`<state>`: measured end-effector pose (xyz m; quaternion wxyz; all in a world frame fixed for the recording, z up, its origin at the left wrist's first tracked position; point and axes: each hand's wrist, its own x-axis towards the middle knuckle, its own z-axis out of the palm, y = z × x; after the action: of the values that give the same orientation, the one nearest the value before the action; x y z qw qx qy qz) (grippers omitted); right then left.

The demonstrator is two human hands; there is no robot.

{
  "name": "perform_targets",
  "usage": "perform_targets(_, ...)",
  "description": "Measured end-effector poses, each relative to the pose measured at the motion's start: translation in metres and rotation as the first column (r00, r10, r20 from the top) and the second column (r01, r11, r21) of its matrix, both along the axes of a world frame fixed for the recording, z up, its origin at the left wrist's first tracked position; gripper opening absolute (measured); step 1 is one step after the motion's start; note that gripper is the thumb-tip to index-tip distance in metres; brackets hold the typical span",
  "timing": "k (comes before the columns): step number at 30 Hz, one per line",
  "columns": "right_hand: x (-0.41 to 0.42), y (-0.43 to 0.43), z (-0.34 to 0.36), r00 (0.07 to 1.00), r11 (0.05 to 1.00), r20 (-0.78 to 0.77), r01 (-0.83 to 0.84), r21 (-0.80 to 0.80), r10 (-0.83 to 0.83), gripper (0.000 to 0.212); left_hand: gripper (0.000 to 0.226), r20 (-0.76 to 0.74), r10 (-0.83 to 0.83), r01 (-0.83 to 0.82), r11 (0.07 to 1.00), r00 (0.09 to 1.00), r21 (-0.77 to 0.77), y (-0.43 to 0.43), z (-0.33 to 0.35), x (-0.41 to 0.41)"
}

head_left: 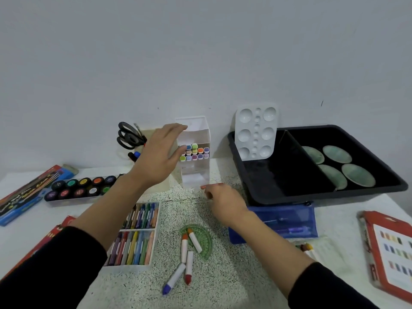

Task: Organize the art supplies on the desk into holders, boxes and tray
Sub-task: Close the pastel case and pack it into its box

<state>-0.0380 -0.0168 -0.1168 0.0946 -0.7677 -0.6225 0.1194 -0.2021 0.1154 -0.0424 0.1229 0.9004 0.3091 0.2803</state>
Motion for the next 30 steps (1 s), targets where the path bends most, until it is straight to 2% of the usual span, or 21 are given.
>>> perform_targets(2, 0.000, 0.002, 0.001, 0.979, 0.988, -0.200, 0.076, 0.131, -0.049, 0.022, 0.049, 0.015, -0.004, 0.004, 1.000, 1.000, -0.025, 0.008, 0.000, 0.001)
perform_targets(3, -0.002, 0.003, 0.002, 0.938, 0.975, -0.338, 0.145, 0.166, -0.082, 0.021, 0.048, 0.018, -0.007, 0.007, 0.999, 1.000, -0.044, 0.011, 0.000, 0.001)
perform_targets(6, -0.011, 0.016, -0.002, 0.712, 0.928, -0.674, 0.358, 0.107, -0.197, 0.019, 0.048, 0.038, -0.012, 0.015, 0.997, 0.999, -0.070, 0.012, -0.001, 0.003)
perform_targets(8, -0.016, 0.029, -0.011, 0.606, 0.897, -0.750, 0.440, 0.041, -0.263, 0.021, 0.049, 0.056, -0.017, 0.020, 0.997, 0.998, -0.070, 0.012, -0.004, 0.003)
perform_targets(11, -0.026, 0.045, -0.019, 0.533, 0.856, -0.788, 0.517, 0.014, -0.309, 0.020, 0.049, 0.110, -0.025, 0.037, 0.993, 0.994, -0.109, 0.010, -0.010, 0.002)
perform_targets(14, -0.034, 0.058, -0.022, 0.474, 0.809, -0.825, 0.587, 0.035, -0.309, 0.007, 0.049, 0.162, -0.029, 0.048, 0.992, 0.986, -0.114, 0.008, -0.014, 0.003)
perform_targets(16, -0.037, 0.063, -0.024, 0.517, 0.805, -0.798, 0.589, 0.069, -0.309, 0.006, 0.050, 0.188, -0.028, 0.049, 0.993, 0.982, -0.111, 0.009, -0.017, 0.004)
perform_targets(19, -0.043, 0.063, -0.027, 0.647, 0.848, -0.705, 0.516, 0.124, -0.291, 0.019, 0.050, 0.239, -0.040, 0.074, 0.988, 0.970, -0.133, 0.012, -0.024, 0.005)
perform_targets(22, -0.046, 0.065, -0.032, 0.787, 0.899, -0.570, 0.400, 0.179, -0.237, 0.022, 0.048, 0.303, -0.047, 0.092, 0.986, 0.952, -0.138, 0.013, -0.033, 0.007)
perform_targets(25, -0.042, 0.064, -0.029, 0.862, 0.945, -0.475, 0.282, 0.166, -0.174, 0.026, 0.046, 0.374, -0.043, 0.113, 0.980, 0.927, -0.166, 0.015, -0.039, 0.009)
perform_targets(30, -0.019, 0.036, -0.005, 0.967, 0.975, -0.250, 0.016, 0.222, 0.041, 0.026, 0.047, 0.432, -0.014, 0.127, 0.964, 0.902, -0.234, 0.012, -0.040, 0.011)
